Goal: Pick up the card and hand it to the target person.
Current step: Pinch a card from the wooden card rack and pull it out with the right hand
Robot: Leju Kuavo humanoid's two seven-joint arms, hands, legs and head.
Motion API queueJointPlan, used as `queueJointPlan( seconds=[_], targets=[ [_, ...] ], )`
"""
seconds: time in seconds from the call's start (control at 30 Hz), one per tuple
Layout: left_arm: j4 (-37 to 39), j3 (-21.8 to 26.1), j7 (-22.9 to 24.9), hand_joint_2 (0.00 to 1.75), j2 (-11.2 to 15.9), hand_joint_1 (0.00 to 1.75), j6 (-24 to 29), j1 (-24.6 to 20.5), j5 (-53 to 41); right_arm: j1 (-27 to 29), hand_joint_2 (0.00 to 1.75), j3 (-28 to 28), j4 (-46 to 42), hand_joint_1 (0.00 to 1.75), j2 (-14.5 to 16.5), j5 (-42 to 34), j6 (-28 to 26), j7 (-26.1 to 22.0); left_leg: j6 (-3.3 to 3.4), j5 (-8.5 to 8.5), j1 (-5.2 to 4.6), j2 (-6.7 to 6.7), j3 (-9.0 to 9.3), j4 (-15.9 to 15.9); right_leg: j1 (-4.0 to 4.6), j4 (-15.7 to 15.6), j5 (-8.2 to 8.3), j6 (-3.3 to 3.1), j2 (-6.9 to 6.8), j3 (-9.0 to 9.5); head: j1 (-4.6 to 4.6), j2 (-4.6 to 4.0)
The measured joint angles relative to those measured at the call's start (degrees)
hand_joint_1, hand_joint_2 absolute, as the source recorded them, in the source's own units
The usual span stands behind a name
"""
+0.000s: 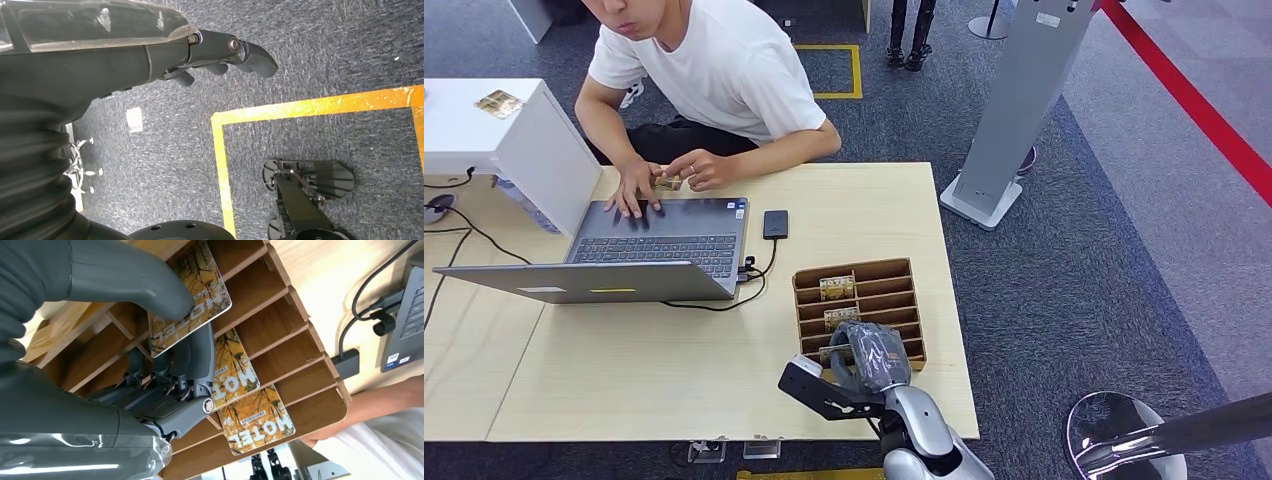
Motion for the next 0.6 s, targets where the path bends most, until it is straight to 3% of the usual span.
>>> queueJointPlan(
  seconds=[0.2,0.6],
  targets=[
    [0.0,0.0,0.0,1.75,0.0,0.0,-0.1,0.0,-0.2,-0.2,1.75,0.0,0.0,1.75,0.0,-0.2,-0.1,0.0,0.0,0.0,0.0,0.0,0.01,0.0,0.0,0.0,0.0,0.0,0.0,0.0,-0.03,0.0],
    [0.0,0.0,0.2,1.75,0.0,0.0,-0.7,0.0,-0.9,-0.2,1.75,0.0,0.0,1.75,0.0,-0.4,-0.8,-0.2,0.0,0.0,0.0,0.0,0.08,0.0,0.0,0.0,0.0,0.0,0.0,0.07,-0.02,0.0]
  ],
)
